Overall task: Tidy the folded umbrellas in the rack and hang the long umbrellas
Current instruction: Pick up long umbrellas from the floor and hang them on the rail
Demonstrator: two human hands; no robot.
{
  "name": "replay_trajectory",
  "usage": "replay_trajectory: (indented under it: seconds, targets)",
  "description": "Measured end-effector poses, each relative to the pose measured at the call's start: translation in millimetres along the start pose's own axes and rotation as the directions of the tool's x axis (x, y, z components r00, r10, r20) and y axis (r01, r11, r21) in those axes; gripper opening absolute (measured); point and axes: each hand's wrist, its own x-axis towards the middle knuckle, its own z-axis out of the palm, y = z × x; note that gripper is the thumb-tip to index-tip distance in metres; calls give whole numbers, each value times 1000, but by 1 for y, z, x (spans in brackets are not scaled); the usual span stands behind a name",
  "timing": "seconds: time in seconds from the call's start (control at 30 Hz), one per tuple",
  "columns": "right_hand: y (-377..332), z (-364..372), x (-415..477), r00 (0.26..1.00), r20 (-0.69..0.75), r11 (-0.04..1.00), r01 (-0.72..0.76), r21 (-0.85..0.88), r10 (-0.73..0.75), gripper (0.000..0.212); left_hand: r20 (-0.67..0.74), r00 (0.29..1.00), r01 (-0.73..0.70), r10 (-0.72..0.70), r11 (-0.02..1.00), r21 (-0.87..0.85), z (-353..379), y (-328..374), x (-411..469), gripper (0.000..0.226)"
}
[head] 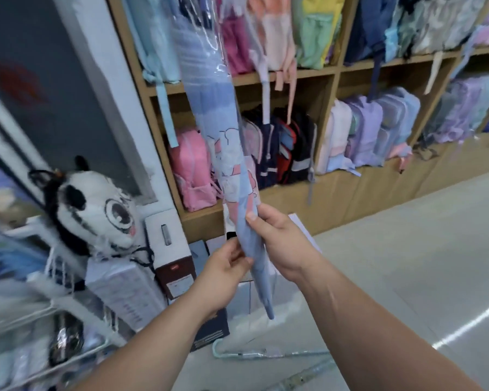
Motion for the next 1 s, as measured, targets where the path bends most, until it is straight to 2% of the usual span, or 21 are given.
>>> replay_trajectory:
  seconds: [0.13,0.27,0.37,0.63,0.8,1.0]
  targets:
    - [-12,44,15,990,115,996,81,-39,-76,20,-194,981,-23,29,999,34,-35,6,-19,29]
    - [-10,85,34,986,85,972,159,-173,-147,33,-377,924,-47,65,997,57,-83,9,-40,29]
    - [3,118,40,980,121,929,191,-317,-160,36,-472,872,-78,128,989,124,-130,15,-53,26]
    - [32,264,50,974,180,898,202,-391,-140,49,-560,771,-131,303,936,326,-288,50,-76,10]
    - [26,360,70,970,142,881,240,-407,-199,62,-559,749,-164,355,918,362,-383,84,-89,6]
    - [-1,426,94,951,166,853,309,-421,-263,68,-533,718,-233,449,876,423,-451,129,-90,6]
